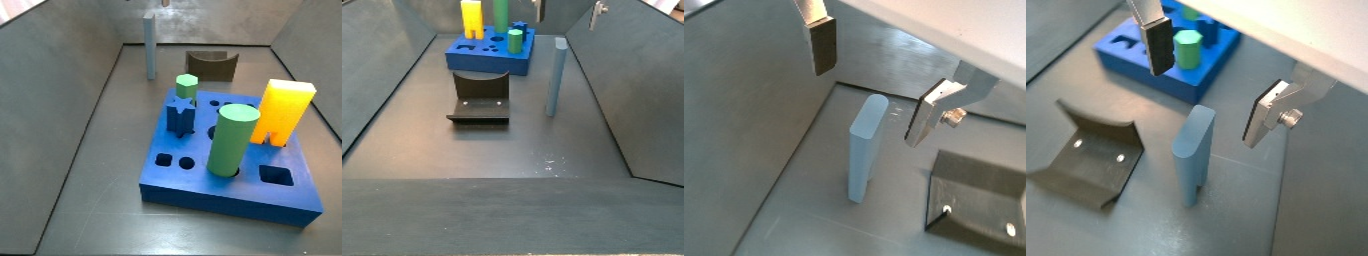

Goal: Pick up the square-circle object. Move up. Rotate the square-circle object. Place the square-circle object on the fixture. Regrasp the square-circle object. Move to above the board. Insert the square-circle object.
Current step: Rotate the square-circle object.

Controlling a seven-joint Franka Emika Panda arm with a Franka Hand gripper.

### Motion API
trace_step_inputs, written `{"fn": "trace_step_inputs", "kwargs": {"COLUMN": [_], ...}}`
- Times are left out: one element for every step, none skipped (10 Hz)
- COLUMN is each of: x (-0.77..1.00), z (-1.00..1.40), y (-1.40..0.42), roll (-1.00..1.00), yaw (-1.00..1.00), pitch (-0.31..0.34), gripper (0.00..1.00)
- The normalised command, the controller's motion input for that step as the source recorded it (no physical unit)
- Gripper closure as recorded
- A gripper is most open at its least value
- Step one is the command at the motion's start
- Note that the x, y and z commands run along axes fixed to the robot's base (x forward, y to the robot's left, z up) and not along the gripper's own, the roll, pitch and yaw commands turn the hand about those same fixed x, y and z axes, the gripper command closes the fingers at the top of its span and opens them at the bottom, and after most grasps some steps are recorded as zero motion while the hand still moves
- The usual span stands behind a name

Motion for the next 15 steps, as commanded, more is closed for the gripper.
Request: {"fn": "trace_step_inputs", "kwargs": {"x": [0.04,0.04,0.04,0.04,0.04,0.04,0.04,0.00,0.02,0.03,0.02,0.02,0.01,0.01,0.01], "z": [-0.01,-0.01,-0.01,-0.01,-0.01,-0.01,-0.01,-1.00,-1.00,-1.00,-0.93,-0.82,-0.56,-0.46,-0.26], "y": [0.00,0.00,0.00,0.00,0.00,0.00,0.00,0.00,0.00,0.00,0.00,0.00,-0.01,-0.01,-0.01], "roll": [-0.08,-0.09,-0.12,-0.13,-0.13,-0.13,-0.12,-0.12,-0.09,-0.09,-0.09,-0.09,-0.09,-0.09,-0.10], "yaw": [1.00,1.00,1.00,0.92,0.60,0.46,0.22,0.15,0.08,0.07,0.06,0.05,0.05,0.05,0.05], "pitch": [0.033,0.037,0.048,0.055,0.055,0.054,0.055,0.055,0.027,0.006,-0.020,-0.036,-0.054,-0.058,-0.061], "gripper": [0.00,0.00,0.00,0.00,0.00,0.00,0.00,0.00,0.00,0.00,0.00,0.00,0.00,0.00,0.00]}}
